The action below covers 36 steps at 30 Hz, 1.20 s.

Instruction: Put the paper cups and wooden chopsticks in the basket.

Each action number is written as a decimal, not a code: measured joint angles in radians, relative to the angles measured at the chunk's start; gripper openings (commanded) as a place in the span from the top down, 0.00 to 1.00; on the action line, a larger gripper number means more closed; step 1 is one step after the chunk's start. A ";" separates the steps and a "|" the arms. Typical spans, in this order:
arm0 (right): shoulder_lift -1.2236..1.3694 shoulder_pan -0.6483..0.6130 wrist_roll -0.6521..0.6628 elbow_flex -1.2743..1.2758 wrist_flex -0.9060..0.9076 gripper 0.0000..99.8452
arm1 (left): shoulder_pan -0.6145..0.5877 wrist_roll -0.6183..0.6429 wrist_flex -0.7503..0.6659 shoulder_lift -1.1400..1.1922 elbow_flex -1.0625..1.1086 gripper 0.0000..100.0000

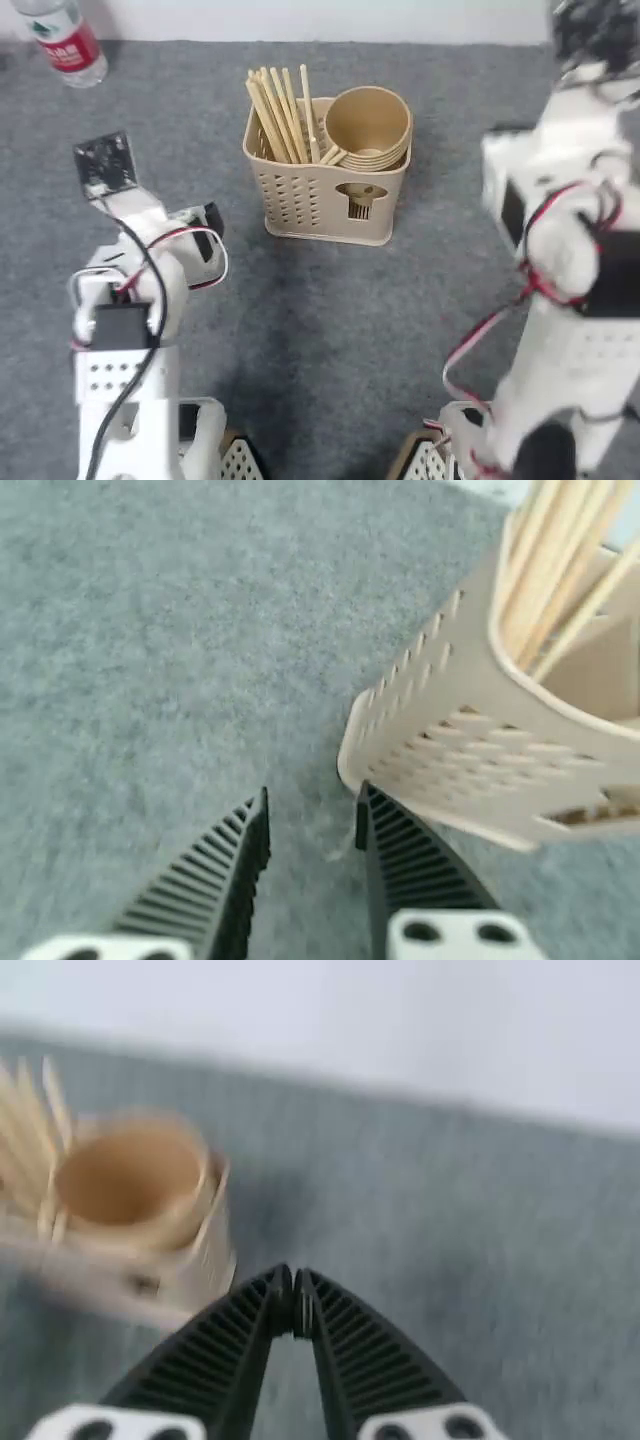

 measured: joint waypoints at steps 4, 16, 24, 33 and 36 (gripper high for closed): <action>-0.163 0.006 -0.003 0.259 -0.015 0.95 | -0.002 0.003 0.190 -0.003 -0.130 0.87; -0.677 0.002 -0.034 1.099 -0.258 0.99 | -0.011 -0.163 0.281 -0.210 0.129 0.99; -1.211 0.000 -0.066 1.735 -0.470 0.99 | -0.009 -0.184 0.298 -0.684 0.525 0.99; -1.344 0.000 -0.043 2.004 -0.470 0.99 | -0.009 -0.169 0.295 -0.793 0.726 0.99; -1.359 0.002 -0.043 2.093 -0.470 0.99 | -0.008 -0.160 0.293 -0.802 0.747 0.99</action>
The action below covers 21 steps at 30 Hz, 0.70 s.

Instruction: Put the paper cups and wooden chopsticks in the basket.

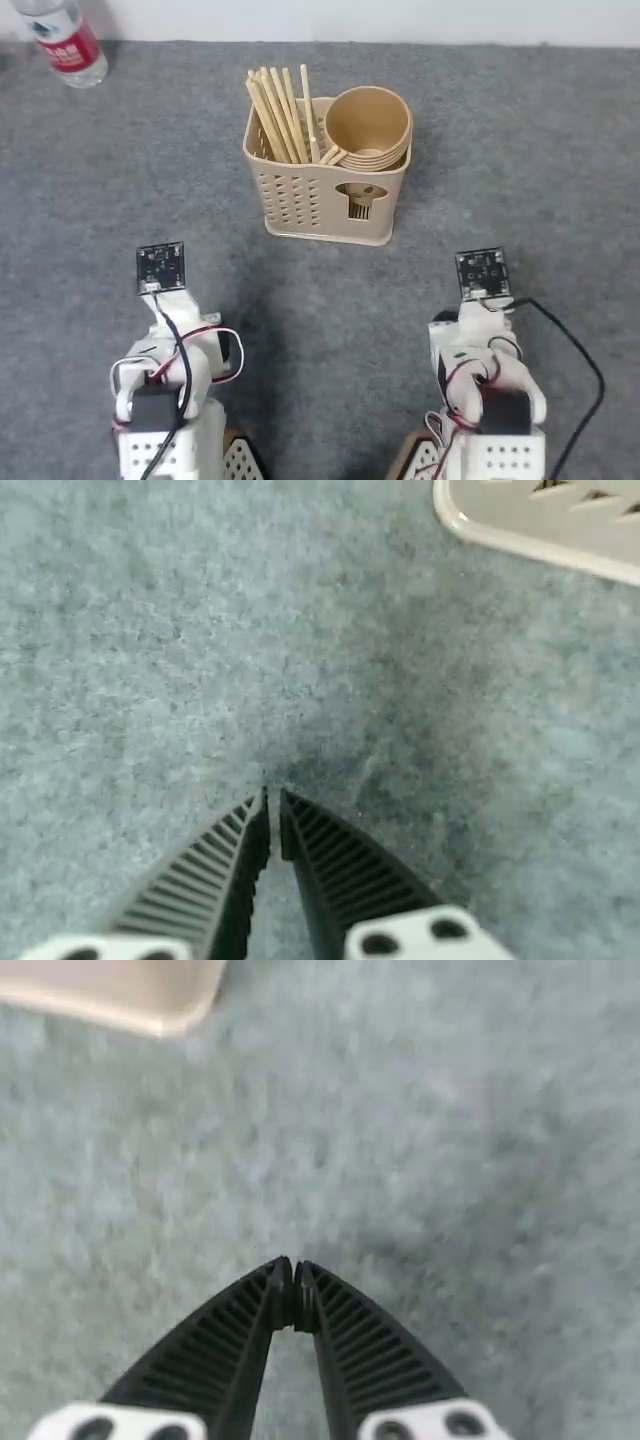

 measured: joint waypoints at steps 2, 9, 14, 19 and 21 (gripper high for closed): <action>0.006 0.002 -0.018 0.031 0.002 0.99 | 0.000 0.000 -0.002 0.000 0.029 0.99; 0.006 0.049 -0.021 0.064 0.026 0.99 | 0.000 0.005 -0.025 0.008 0.069 0.99; 0.006 0.216 -0.021 0.066 0.026 0.99 | 0.000 0.005 -0.025 0.009 0.069 0.99; 0.006 0.235 -0.021 0.066 0.026 0.99 | 0.000 0.005 -0.025 0.009 0.069 0.99; 0.006 0.190 -0.021 0.066 0.026 0.99 | 0.002 0.005 -0.025 0.009 0.069 0.99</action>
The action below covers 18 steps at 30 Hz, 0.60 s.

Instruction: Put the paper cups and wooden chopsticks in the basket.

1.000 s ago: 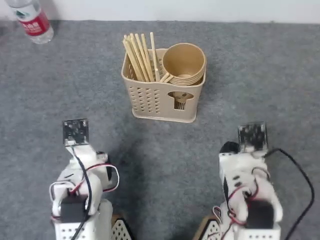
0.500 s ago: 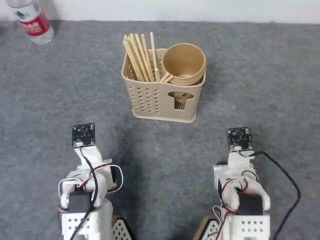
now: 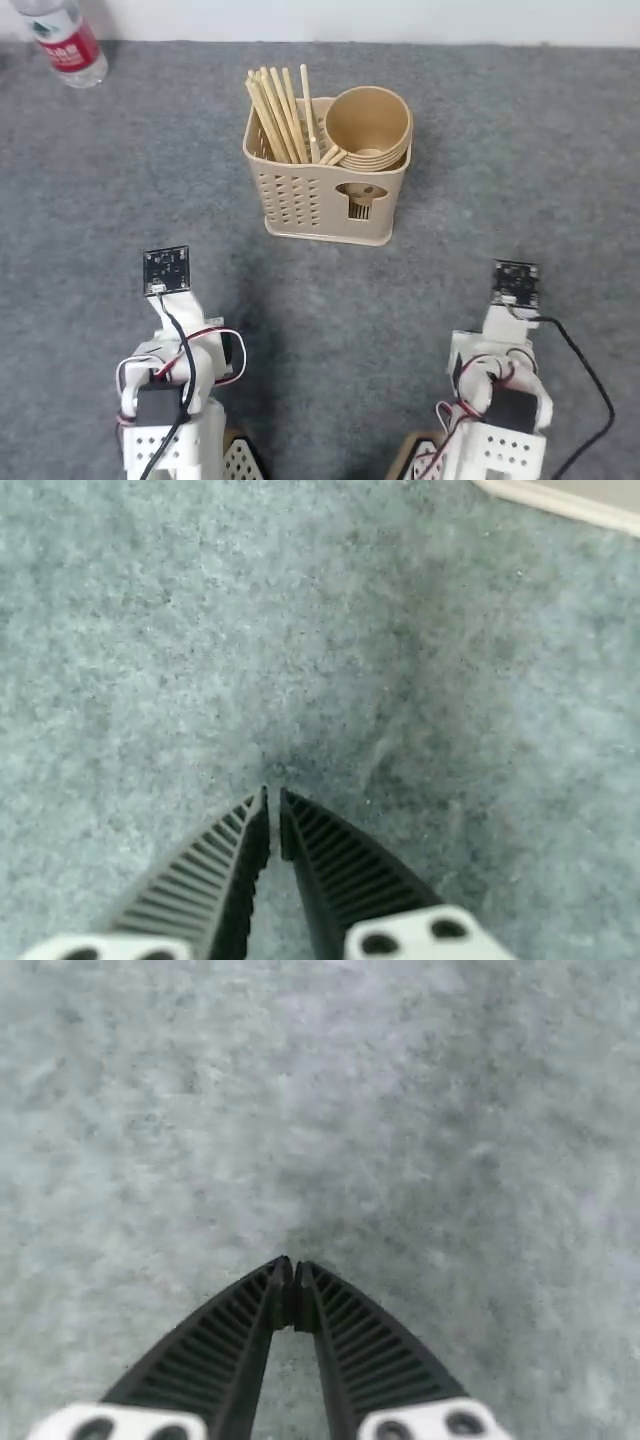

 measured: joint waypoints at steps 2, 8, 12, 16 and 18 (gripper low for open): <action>0.000 -0.041 0.000 0.000 0.000 0.99 | 0.000 0.000 0.000 0.000 0.000 0.99; 0.000 -0.063 0.000 0.000 0.000 0.99 | 0.000 0.000 0.000 0.000 0.000 0.99; 0.000 -0.068 0.000 0.000 0.000 0.99 | 0.000 0.000 0.000 0.000 0.000 0.99; 0.000 -0.071 0.000 0.000 0.000 0.99 | 0.000 0.000 0.000 0.000 0.000 0.99; 0.000 -0.071 0.000 0.000 0.000 0.99 | 0.000 0.000 0.000 0.000 0.000 0.99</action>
